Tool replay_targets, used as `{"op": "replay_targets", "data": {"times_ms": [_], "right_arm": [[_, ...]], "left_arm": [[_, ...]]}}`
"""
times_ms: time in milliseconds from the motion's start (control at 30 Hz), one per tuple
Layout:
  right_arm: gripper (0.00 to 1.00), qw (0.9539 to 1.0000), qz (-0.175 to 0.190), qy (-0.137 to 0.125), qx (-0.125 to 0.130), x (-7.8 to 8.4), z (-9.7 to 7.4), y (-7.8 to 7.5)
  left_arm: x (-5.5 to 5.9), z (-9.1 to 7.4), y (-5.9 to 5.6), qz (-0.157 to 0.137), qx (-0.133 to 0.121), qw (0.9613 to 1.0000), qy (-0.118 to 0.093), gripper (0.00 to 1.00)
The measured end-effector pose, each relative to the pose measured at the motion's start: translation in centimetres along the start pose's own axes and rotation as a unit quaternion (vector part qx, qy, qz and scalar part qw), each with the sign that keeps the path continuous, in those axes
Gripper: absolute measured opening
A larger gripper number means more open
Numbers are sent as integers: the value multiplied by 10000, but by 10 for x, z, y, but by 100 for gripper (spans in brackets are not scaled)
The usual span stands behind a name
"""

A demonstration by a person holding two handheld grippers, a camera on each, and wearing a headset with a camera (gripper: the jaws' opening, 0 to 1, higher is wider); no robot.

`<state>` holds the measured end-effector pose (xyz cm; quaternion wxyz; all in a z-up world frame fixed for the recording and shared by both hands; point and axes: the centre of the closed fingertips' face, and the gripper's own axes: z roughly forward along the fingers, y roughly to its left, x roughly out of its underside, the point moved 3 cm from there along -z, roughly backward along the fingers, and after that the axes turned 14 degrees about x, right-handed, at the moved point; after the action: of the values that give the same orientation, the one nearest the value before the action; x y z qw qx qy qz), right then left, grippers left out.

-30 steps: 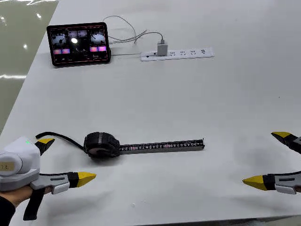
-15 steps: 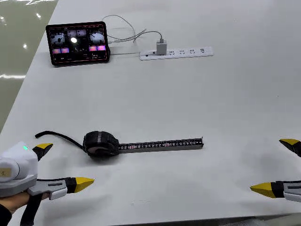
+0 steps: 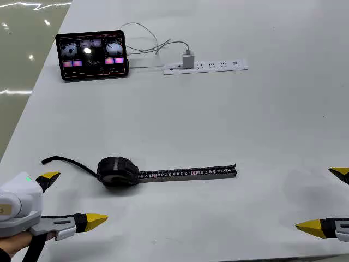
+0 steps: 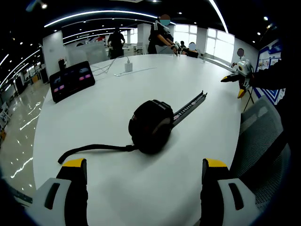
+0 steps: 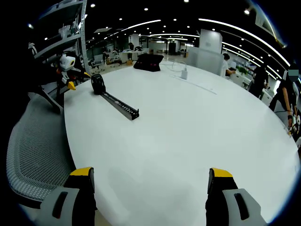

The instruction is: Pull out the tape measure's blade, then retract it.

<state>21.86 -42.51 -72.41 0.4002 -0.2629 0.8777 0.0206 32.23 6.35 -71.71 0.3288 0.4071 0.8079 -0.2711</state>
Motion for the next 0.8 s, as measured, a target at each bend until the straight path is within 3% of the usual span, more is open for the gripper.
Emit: {"op": "replay_targets", "data": {"times_ms": [567,800], "right_arm": [[99,9999,-67,75,-22,3,-4,-2],[99,9999,-153,14,41,-8,-2,-11]], "left_arm": [[-4,0,3,-44,-27,10000,25,99],[-10,3,7,-228,-182,9996,-61,99]]}}
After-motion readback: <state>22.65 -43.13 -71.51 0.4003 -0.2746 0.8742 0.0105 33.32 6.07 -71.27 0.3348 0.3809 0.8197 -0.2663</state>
